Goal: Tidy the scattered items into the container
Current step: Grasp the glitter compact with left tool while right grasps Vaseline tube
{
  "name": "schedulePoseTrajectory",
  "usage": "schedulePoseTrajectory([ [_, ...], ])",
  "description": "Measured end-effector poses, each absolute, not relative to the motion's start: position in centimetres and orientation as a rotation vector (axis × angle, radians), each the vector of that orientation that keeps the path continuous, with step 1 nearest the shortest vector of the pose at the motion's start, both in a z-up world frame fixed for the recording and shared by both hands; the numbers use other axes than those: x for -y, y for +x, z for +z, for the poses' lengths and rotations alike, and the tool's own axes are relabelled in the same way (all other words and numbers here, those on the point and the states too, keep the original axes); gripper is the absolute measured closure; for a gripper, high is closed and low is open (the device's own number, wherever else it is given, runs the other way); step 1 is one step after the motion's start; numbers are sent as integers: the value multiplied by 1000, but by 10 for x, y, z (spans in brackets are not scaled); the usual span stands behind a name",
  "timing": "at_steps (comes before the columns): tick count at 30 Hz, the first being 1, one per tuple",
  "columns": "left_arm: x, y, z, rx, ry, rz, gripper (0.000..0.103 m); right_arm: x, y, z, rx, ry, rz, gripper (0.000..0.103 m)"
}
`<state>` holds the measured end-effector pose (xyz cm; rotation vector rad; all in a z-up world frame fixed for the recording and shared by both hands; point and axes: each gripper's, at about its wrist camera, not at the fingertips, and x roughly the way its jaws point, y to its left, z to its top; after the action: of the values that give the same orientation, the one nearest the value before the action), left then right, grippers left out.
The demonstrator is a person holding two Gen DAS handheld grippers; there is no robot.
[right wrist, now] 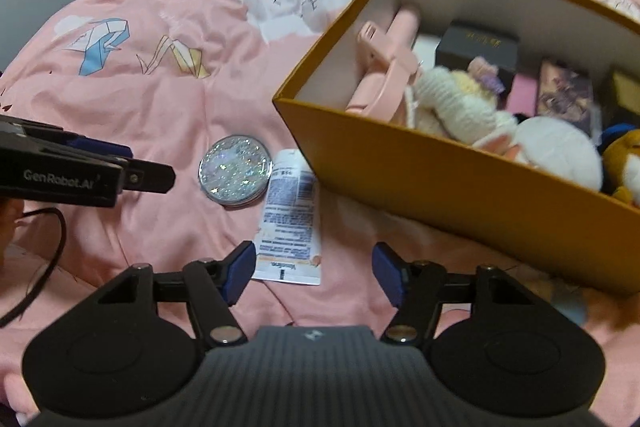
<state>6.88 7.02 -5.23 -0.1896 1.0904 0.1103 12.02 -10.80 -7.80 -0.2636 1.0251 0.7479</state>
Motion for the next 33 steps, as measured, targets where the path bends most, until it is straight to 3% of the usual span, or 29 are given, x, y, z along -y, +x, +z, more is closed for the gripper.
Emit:
schedulePoseTrajectory([
  [21,-78,125,-110,-1209,-201,92,37,61,161,-134,-1201,-255,781,36],
  [31,-86,138,-122,-1181,-288,47,34,51,161,-143,-1189,-282,813,33],
  [33,-85,140,-123,-1174,-289,42,32,48,158,-143,-1175,-301,815,36],
])
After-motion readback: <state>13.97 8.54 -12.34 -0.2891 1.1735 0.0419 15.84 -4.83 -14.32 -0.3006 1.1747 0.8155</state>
